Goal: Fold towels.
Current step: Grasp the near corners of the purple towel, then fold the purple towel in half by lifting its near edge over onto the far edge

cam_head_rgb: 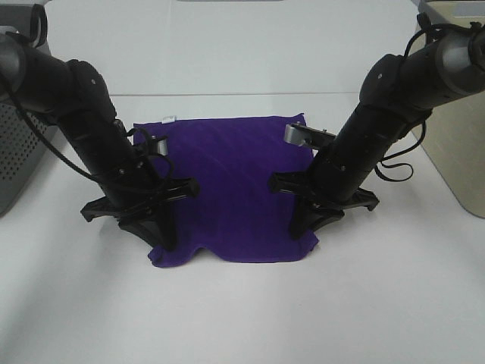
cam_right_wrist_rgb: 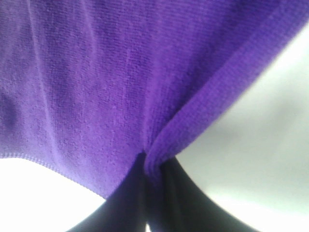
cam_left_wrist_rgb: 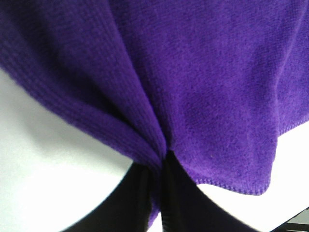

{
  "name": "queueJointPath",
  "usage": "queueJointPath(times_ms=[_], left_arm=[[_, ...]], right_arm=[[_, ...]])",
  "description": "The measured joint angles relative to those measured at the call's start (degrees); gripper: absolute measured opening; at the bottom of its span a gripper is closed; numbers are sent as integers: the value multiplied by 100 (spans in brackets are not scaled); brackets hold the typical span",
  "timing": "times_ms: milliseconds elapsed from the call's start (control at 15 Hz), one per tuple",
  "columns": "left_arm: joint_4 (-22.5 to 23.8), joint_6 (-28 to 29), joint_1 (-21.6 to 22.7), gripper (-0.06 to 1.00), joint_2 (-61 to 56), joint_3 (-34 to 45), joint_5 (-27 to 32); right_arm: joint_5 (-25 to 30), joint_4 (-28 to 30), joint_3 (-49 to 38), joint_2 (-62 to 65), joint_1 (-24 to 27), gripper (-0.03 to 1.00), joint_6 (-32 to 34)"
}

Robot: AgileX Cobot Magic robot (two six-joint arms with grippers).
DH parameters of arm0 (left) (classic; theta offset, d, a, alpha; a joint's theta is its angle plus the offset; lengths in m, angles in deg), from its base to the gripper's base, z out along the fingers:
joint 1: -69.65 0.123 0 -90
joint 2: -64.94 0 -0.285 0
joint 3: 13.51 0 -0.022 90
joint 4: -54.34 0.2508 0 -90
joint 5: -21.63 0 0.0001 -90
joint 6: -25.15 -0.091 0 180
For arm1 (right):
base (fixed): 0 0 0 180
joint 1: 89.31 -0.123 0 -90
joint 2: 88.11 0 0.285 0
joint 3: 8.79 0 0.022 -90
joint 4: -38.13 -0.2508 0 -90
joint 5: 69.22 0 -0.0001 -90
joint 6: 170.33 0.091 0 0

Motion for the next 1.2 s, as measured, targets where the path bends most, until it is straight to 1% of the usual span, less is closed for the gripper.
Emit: queueJointPath(times_ms=[67, 267, 400, 533, 667, 800, 933, 1067, 1200], left_arm=[[0, -92, 0, 1, 6, 0, 0], [74, -350, -6, 1, -34, 0, 0], [504, -372, -23, 1, -143, 11, 11], [888, -361, -23, 1, -355, 52, 80], [957, -361, -23, 1, -710, 52, 138], [963, -361, -23, 1, -974, 52, 86], [963, -361, 46, 1, -1083, 11, -97], [1014, -361, 195, 1, -1083, -178, -229], [1169, -361, 281, 1, -1060, -573, -315]], right_arm=[[23, 6, 0, 6, 0, 2, 0], [166, 6, 0, 0, 0, 3, 6], [407, 40, 0, 80, 0, 3, 103], [470, -120, 0, 424, 0, 3, 143], [498, -292, 0, 842, 0, 3, 143], [418, -327, 0, 1060, 0, 3, 143], [390, -304, 212, 1054, 0, 3, 143], [367, -160, 733, 1014, 0, 3, 155], [350, 109, 1392, 808, 0, 3, 315]])
